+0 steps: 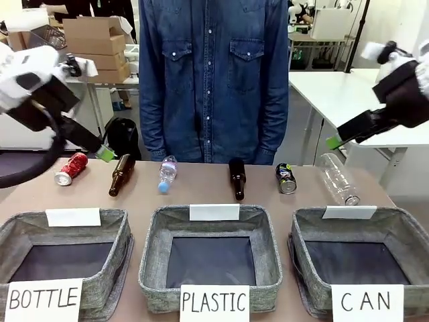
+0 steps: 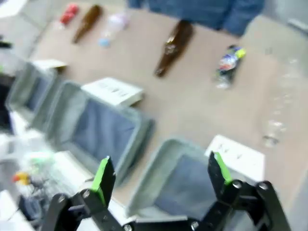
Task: Sort the can waste into the basket.
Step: Pick up the can waste from the table and place it in the right Fabric basket.
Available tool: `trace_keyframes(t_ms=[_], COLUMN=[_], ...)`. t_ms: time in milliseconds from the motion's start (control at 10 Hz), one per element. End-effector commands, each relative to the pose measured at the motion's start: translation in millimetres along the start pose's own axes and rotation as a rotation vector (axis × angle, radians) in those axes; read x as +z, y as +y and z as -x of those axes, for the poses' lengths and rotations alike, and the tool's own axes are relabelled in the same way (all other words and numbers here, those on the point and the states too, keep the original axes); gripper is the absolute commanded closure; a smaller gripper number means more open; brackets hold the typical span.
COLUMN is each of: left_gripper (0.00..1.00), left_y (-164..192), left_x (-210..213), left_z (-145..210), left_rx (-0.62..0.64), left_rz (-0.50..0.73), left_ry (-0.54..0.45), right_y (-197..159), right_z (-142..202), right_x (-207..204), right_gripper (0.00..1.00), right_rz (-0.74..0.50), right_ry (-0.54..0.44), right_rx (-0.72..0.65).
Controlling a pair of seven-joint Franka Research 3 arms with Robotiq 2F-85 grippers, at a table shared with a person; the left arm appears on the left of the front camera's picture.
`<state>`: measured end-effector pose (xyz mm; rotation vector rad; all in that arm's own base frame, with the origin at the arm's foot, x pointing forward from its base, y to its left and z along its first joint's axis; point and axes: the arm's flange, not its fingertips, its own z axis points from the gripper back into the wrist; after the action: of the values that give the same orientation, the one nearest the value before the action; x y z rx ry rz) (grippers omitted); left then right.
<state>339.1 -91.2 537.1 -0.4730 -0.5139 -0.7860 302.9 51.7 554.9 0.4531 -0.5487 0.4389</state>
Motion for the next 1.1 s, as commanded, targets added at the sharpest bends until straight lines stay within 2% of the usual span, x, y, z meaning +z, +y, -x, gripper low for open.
trace_keyframes(t_ms=[0, 100, 200, 300, 500, 600, 700, 1000], left_gripper=[0.0, 0.0, 0.0, 0.0, 0.0, 0.0, 0.0, 0.0], left_y=[47, 65, 81, 96, 110, 112, 114, 114], left_x=[29, 28, 27, 36, 54, 55, 50, 50], left_z=[19, 30, 43, 64, 98, 101, 98, 98], left_rx=[0.28, 0.373, 0.441, 0.509, 0.588, 0.663, 0.547, 0.547], left_rz=[0.491, 0.548, 0.607, 0.638, 0.645, 0.56, 0.682, 0.682], left_ry=[0.053, 0.015, -0.05, -0.153, -0.327, -0.352, -0.244, -0.244], right_y=[-35, -60, -81, -99, -121, -119, -124, -124], right_z=[19, 29, 39, 50, 68, 70, 74, 74], right_x=[39, 48, 50, 51, 55, 52, 60, 60], right_gripper=[0.0, 0.0, 0.0, 0.0, 0.0, 0.0, 0.0, 0.0], right_rz=[-0.504, -0.638, -0.707, -0.724, -0.67, -0.414, -0.704, -0.704], right_ry=[0.052, 0.038, -0.017, -0.06, -0.132, -0.181, -0.094, -0.094], right_rx=[-0.394, -0.514, -0.582, -0.642, -0.751, -0.811, -0.633, -0.633])
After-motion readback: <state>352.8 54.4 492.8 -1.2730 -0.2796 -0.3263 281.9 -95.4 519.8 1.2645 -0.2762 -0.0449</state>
